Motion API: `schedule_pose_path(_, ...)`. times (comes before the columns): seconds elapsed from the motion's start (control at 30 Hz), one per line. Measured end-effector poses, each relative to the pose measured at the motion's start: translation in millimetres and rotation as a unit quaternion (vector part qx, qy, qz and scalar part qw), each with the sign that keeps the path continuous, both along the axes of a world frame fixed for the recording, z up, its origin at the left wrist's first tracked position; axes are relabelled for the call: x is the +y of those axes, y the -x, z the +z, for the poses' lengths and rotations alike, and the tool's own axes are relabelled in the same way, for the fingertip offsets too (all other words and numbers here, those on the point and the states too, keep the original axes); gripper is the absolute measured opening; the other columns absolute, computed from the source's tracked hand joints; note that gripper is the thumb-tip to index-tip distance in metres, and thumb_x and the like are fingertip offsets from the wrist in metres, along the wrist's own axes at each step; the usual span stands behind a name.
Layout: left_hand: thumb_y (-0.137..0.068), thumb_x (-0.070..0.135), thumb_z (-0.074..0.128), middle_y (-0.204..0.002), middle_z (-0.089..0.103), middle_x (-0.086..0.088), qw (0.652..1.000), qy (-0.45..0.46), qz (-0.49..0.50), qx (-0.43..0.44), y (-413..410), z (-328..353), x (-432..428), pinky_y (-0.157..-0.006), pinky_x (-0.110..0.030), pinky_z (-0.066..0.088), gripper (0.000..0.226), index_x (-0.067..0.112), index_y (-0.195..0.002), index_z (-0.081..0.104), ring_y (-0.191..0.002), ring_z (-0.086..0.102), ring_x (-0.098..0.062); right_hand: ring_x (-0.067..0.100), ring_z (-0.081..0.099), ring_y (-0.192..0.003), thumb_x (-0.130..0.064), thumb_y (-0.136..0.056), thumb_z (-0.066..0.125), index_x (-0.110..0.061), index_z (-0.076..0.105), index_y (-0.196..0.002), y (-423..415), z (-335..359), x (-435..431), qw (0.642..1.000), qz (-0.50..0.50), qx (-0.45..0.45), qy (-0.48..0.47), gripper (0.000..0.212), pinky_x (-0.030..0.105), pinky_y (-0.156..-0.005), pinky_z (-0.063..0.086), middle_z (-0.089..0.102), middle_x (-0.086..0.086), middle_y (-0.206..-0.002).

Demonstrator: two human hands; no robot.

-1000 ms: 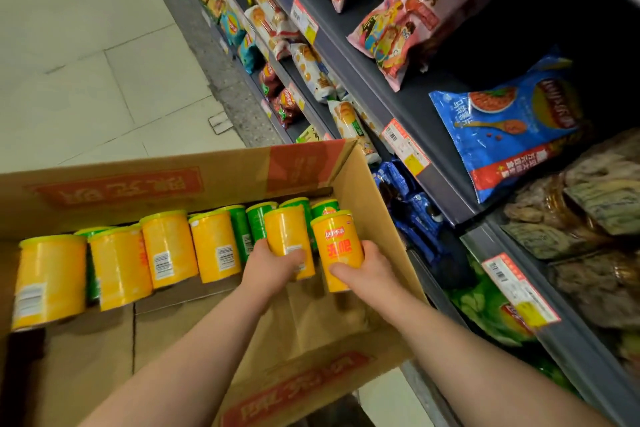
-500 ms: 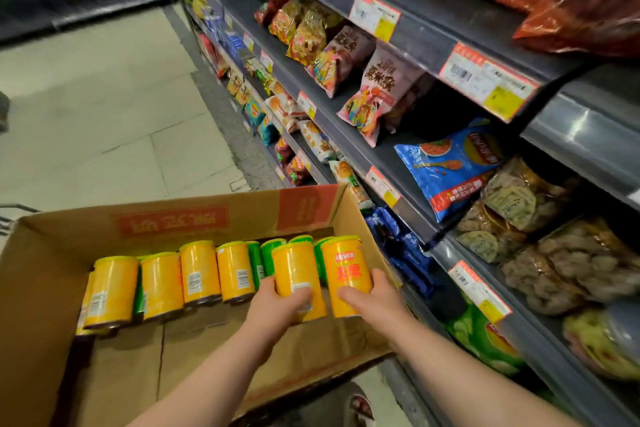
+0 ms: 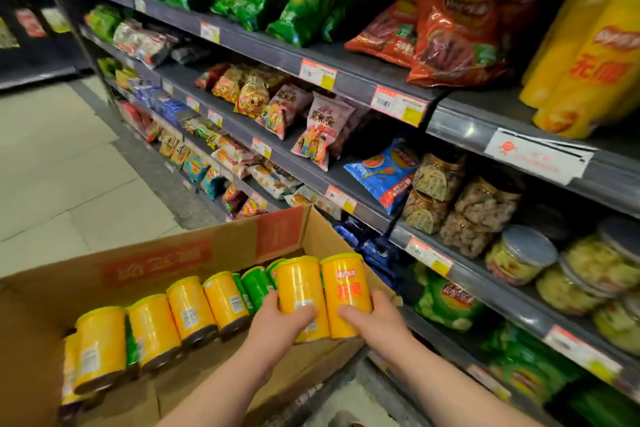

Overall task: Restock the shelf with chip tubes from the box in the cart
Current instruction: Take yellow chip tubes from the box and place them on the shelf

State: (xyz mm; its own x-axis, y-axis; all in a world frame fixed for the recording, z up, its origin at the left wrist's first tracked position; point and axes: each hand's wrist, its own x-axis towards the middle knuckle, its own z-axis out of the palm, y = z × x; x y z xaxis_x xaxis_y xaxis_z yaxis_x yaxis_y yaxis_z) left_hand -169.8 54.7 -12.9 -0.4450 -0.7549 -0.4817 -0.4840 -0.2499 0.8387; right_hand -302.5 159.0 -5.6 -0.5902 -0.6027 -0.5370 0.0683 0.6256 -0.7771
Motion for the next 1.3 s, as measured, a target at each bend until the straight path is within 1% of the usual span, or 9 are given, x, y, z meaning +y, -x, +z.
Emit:
schedule_pose_path(0.07,-0.075,0.036,0.073,-0.103,0.064,0.002,1.000,0.000,-0.014,0.010,-11,5,6,-0.079,-0.031,0.048,0.051,0.020,-0.119,0.052,-0.090,0.061,-0.014,0.018,0.057,-0.099,-0.033,-0.081,0.070,-0.021,0.043,-0.118,-16,6,10,1.000,-0.025,-0.001,0.011,0.047,0.029,-0.077,0.046,0.057,0.002,-0.111)
schedule_pose_path(0.23,-0.059,0.046,0.070,-0.103,0.063,0.001,0.995,0.001,-0.091,0.030,-22,16,30,-0.082,-0.033,0.050,0.059,0.025,-0.110,0.049,-0.089,0.061,-0.015,0.020,0.059,-0.105,-0.033,-0.081,0.071,-0.020,0.043,-0.123,-43,15,48,0.995,-0.096,0.014,0.015,0.052,0.036,-0.093,0.048,0.058,0.002,-0.114)
schedule_pose_path(0.37,-0.068,0.038,0.075,-0.093,0.060,0.007,0.986,-0.011,-0.153,0.063,-17,17,58,-0.062,-0.020,0.043,0.055,0.020,-0.113,0.049,-0.082,0.058,-0.007,0.015,0.058,-0.098,-0.030,-0.083,0.069,-0.019,0.046,-0.122,-61,24,93,0.984,-0.175,0.024,0.027,0.047,0.027,-0.081,0.045,0.059,-0.001,-0.109)
schedule_pose_path(0.53,-0.066,0.040,0.076,-0.104,0.064,-0.002,0.964,-0.056,-0.250,0.076,-2,16,100,-0.073,-0.031,0.049,0.062,0.018,-0.118,0.050,-0.091,0.063,-0.018,0.007,0.057,-0.086,-0.029,-0.085,0.067,-0.021,0.048,-0.116,-76,36,152,0.962,-0.267,0.035,0.035,0.038,0.021,-0.070,0.043,0.058,-0.008,-0.096)
schedule_pose_path(0.67,-0.082,0.030,0.071,-0.102,0.061,0.002,0.943,-0.073,-0.315,0.081,10,21,135,-0.073,-0.030,0.047,0.042,0.023,-0.113,0.044,-0.092,0.060,-0.016,-0.002,0.052,-0.079,-0.026,-0.087,0.065,-0.025,0.043,-0.112,-86,43,195,0.944,-0.324,0.044,0.047,0.033,0.012,-0.057,0.038,0.054,-0.013,-0.091)
schedule_pose_path(0.9,-0.081,0.030,0.071,-0.101,0.063,0.003,0.914,-0.053,-0.393,0.086,25,28,202,-0.064,-0.023,0.046,0.044,0.019,-0.118,0.049,-0.089,0.062,-0.013,0.000,0.054,-0.084,-0.029,-0.086,0.066,-0.023,0.049,-0.113,-99,53,267,0.913,-0.400,0.060,0.049,0.033,0.015,-0.059,0.039,0.057,-0.011,-0.097)
schedule_pose_path(1.07,-0.085,0.025,0.068,-0.095,0.062,0.008,0.890,-0.058,-0.442,0.097,27,41,274,-0.056,-0.016,0.042,0.030,0.026,-0.107,0.047,-0.083,0.061,-0.006,0.007,0.059,-0.090,-0.030,-0.085,0.066,-0.025,0.053,-0.107,-113,60,339,0.889,-0.451,0.051,0.058,0.026,0.020,-0.065,0.043,0.062,-0.006,-0.102)
schedule_pose_path(1.23,-0.070,0.038,0.076,-0.102,0.066,0.002,0.868,-0.068,-0.484,0.084,23,55,358,-0.065,-0.024,0.049,0.052,0.023,-0.114,0.052,-0.090,0.065,-0.014,0.011,0.061,-0.092,-0.031,-0.083,0.068,-0.026,0.056,-0.108,-130,62,424,0.865,-0.495,0.054,0.070,0.029,0.023,-0.067,0.045,0.064,-0.003,-0.104)
schedule_pose_path(1.3,-0.078,0.032,0.074,-0.103,0.065,0.003,0.862,-0.059,-0.498,0.080,22,57,390,-0.066,-0.024,0.048,0.045,0.022,-0.116,0.052,-0.091,0.064,-0.013,0.012,0.061,-0.092,-0.031,-0.084,0.067,-0.028,0.054,-0.103,-136,60,457,0.855,-0.510,0.053,0.080,0.024,0.024,-0.068,0.045,0.063,-0.003,-0.103)
